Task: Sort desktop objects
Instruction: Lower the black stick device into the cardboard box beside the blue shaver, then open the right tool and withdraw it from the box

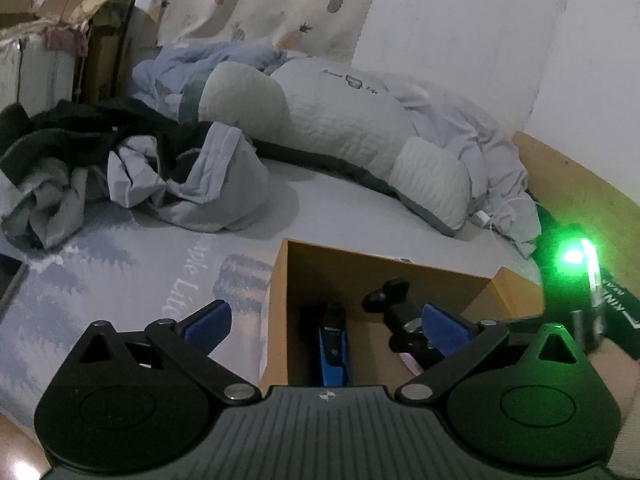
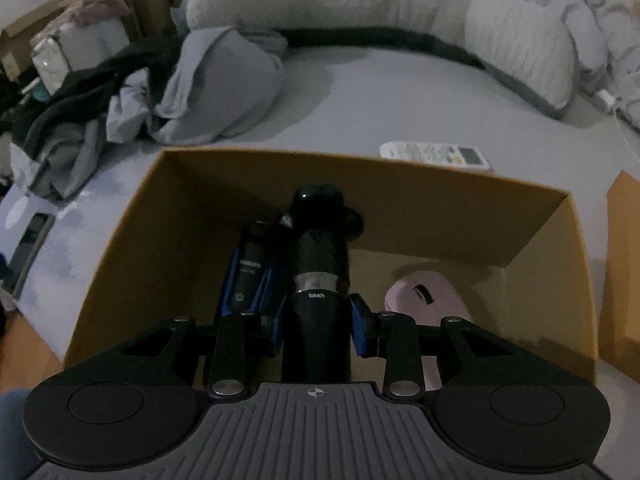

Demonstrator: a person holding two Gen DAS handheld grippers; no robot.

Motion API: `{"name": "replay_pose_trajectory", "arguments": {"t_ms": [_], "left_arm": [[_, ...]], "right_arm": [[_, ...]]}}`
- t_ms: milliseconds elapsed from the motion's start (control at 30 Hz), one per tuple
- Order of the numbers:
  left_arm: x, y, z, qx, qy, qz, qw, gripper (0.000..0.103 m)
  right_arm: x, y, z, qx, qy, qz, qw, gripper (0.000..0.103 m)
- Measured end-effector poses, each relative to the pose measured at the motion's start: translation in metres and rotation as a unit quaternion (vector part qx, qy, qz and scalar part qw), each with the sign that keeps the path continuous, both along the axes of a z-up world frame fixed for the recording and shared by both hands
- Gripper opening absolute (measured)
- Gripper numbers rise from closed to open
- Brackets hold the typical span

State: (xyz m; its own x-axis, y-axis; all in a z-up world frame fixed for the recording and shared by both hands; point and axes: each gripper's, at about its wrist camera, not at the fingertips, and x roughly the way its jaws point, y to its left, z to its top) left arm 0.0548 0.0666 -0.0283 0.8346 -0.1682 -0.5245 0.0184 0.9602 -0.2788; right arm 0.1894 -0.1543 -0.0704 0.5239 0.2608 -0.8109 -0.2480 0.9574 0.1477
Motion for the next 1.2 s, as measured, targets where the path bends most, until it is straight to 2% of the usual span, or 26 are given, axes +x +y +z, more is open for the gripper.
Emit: {"name": "replay_pose_trajectory", "arguments": {"t_ms": [500,967,1200], "left_arm": [[0.004,0.0,-0.007,0.005,0.02,0.0,0.9998,0.103],[0.011,0.012,-0.014,0.02,0.059,0.032,0.9976,0.103],[0.006,0.007,-0.012,0.03,0.058,0.029,0.9974,0.103]], "right_arm": [[0.026,0.006,-0.035,-0.007,0.065,-0.009,0.998,0.036],[0.018,0.009,-0.038,-0.045,0.063,0.002,0.997,0.039],[0.011,0.002,-0.032,-0.031,0.057,-0.003,0.998,0.045]]}}
